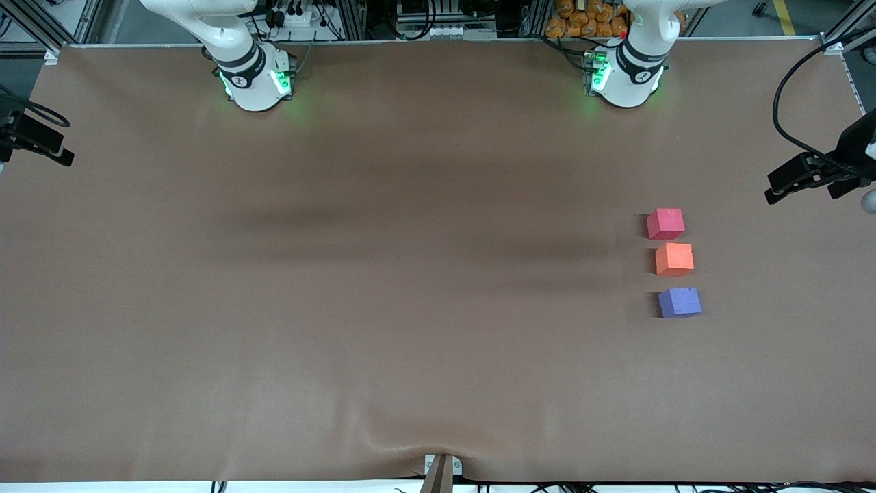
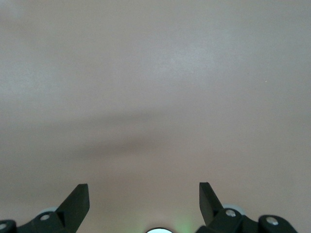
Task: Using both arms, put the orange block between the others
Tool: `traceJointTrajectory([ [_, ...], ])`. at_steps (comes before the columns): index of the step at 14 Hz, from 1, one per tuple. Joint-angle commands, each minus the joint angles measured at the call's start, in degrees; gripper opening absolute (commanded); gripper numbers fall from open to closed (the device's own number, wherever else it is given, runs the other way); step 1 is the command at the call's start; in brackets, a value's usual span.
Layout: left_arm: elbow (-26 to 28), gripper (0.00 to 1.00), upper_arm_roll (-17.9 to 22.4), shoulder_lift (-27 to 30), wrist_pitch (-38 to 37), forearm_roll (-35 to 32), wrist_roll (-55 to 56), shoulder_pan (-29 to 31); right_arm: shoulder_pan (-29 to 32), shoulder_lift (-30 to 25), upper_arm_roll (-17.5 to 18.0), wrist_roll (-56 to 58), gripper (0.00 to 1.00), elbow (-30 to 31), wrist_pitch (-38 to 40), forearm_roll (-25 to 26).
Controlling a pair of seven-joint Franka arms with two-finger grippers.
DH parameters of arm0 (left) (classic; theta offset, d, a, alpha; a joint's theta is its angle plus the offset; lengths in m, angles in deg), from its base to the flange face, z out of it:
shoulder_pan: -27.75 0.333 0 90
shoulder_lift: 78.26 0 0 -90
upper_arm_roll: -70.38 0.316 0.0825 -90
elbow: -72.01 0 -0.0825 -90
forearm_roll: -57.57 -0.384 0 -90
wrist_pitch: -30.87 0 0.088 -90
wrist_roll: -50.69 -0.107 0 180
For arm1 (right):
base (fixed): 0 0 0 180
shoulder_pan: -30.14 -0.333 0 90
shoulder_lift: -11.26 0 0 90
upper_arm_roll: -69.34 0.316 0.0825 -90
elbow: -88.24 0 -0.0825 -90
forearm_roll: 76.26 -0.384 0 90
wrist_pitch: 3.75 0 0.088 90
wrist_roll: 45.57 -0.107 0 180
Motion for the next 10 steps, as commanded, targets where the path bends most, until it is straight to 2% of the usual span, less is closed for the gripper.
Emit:
traceJointTrajectory([
  [1, -1.25, 1.0, -0.39, 0.11, -1.07, 0.75, 0.47, 0.16, -0.25, -0.48, 0.05, -0.16, 1.0, 0.02, -0.02, 0.48],
  [7, 0.51, 1.0, -0.48, -0.06, -1.07, 0.83, -0.15, 0.16, -0.16, -0.48, 0.05, -0.16, 1.0, 0.02, -0.02, 0.4],
  [10, 1.91, 1.0, 1.09, 0.37, -0.72, 0.83, -0.23, -5.01, -0.25, -0.48, 0.05, -0.16, 1.0, 0.02, -0.11, 0.22],
])
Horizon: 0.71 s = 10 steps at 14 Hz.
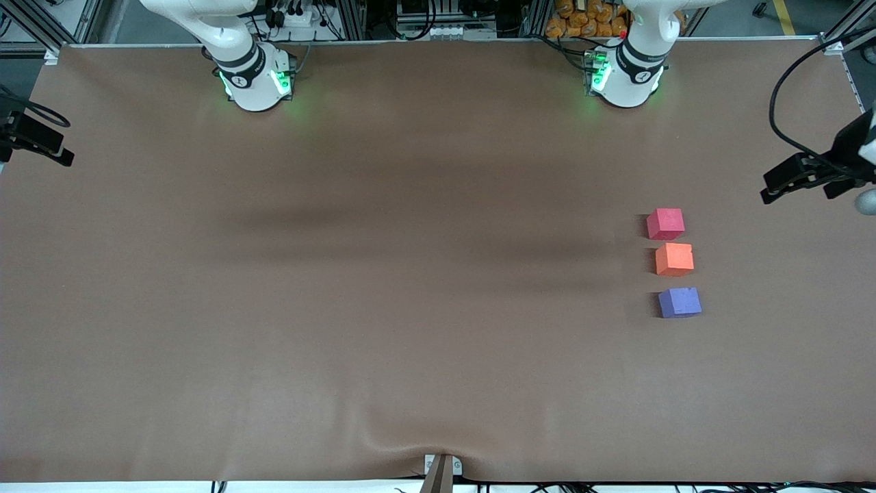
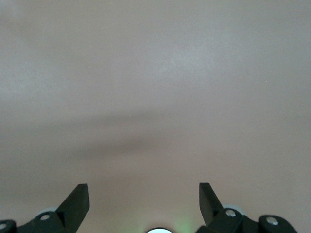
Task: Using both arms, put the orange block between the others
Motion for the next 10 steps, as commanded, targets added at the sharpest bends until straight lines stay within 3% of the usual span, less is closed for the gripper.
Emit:
traceJointTrajectory([
  [1, 1.02, 1.0, 2.2, 0.75, -0.25, 0.51, -0.13, -4.85, -0.25, -0.47, 0.03, -0.16, 1.0, 0.03, -0.01, 0.22],
  [10, 4.71, 1.0, 5.9, 5.05, -1.21, 0.6, -1.01, -6.18, -0.25, -0.47, 0.03, -0.16, 1.0, 0.03, -0.01, 0.22],
])
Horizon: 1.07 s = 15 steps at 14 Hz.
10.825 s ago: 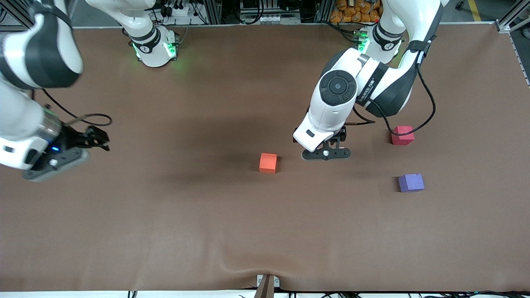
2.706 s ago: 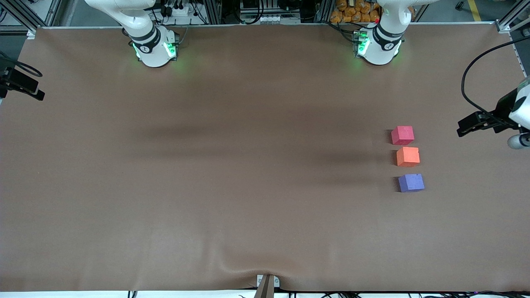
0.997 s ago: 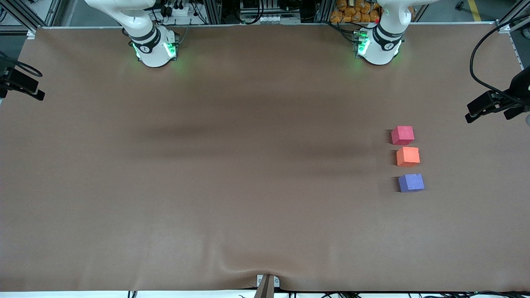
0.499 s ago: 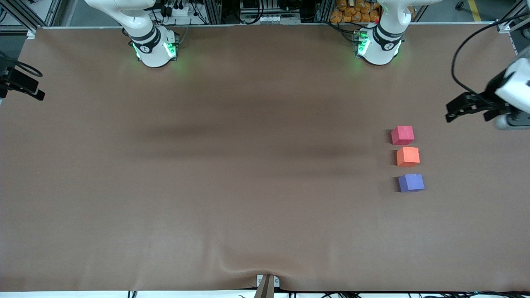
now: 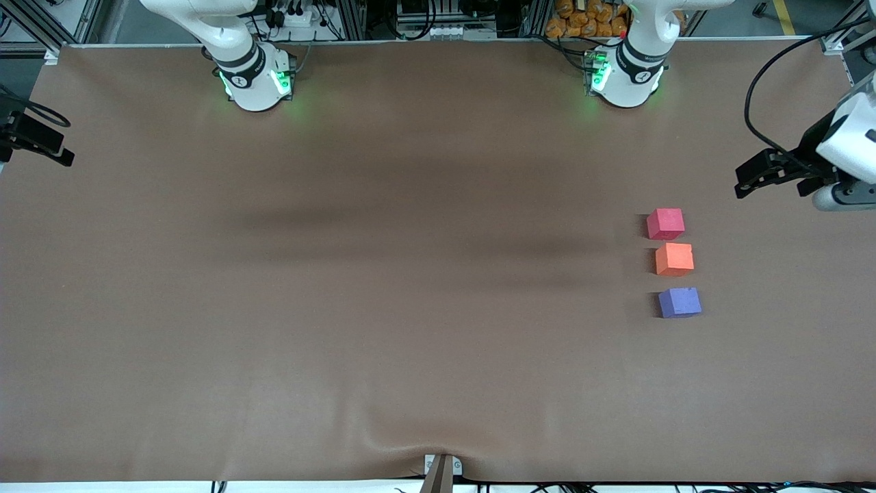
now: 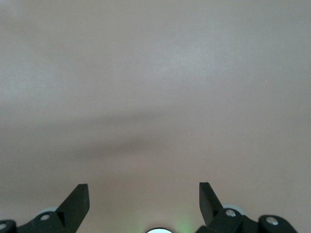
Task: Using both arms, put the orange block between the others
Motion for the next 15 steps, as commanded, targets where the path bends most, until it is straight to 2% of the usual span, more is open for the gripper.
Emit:
traceJointTrajectory([
  [1, 1.74, 1.0, 1.48, 2.99, -1.82, 0.59, -0.86, -0.17, -0.24, -0.47, 0.0, -0.16, 1.0, 0.04, -0.01, 0.22],
  [6, -1.34, 1.0, 2.45, 2.64, -4.72, 0.42, -0.33, -0.43, 0.02, -0.56, -0.09, -0.16, 1.0, -0.22, -0.01, 0.31],
  [15, -1.87, 1.0, 2.19, 2.99, -7.19, 0.59, -0.68, -0.79, -0.24, -0.56, 0.0, -0.16, 1.0, -0.13, -0.01, 0.22],
])
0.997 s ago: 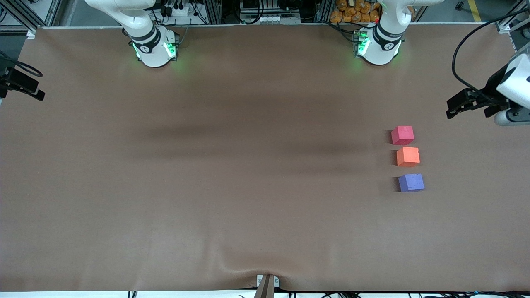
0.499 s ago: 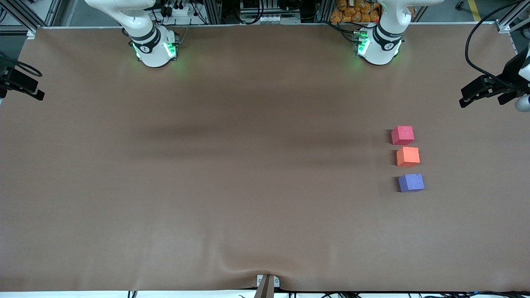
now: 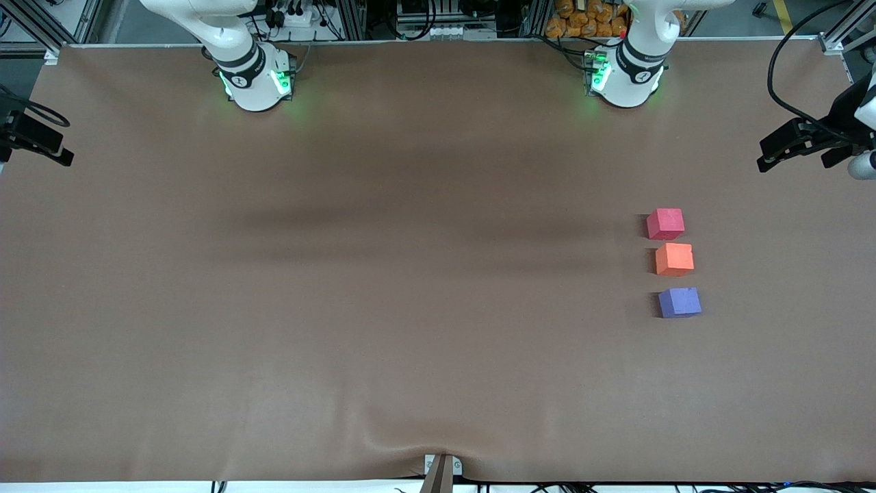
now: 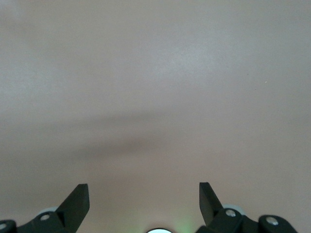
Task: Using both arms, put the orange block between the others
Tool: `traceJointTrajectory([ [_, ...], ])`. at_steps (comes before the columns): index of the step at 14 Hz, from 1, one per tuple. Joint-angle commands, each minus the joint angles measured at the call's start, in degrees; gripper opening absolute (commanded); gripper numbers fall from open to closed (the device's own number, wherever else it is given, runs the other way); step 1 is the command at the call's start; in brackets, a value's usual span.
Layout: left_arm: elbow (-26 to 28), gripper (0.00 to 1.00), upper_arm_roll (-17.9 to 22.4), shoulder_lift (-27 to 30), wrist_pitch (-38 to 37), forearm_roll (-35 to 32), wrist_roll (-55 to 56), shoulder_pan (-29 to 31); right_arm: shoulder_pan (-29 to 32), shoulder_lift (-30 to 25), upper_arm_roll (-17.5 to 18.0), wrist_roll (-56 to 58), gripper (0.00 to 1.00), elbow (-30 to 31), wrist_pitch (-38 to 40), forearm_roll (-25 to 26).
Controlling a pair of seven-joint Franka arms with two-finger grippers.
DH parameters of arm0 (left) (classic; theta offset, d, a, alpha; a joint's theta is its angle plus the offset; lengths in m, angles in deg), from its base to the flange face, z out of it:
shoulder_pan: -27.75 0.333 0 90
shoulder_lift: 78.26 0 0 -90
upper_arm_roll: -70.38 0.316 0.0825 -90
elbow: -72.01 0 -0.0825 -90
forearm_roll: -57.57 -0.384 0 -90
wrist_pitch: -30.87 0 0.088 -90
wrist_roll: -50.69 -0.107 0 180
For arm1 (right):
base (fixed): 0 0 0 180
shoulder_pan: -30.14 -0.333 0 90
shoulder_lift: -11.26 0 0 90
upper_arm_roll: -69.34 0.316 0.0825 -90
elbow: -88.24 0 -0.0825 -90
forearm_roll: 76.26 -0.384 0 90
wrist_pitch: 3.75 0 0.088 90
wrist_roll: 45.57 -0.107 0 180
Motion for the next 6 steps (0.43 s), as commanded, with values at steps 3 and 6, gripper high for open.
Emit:
traceJointTrajectory([
  [3, -1.31, 1.0, 0.36, 0.55, -2.85, 0.59, -0.68, -0.57, -0.25, -0.53, 0.0, -0.16, 1.0, -0.05, 0.02, 0.22],
  [6, -1.49, 1.0, 0.36, 0.46, -3.03, 0.59, -0.68, -0.66, -0.25, -0.53, 0.0, -0.16, 1.0, -0.05, -0.07, 0.13],
])
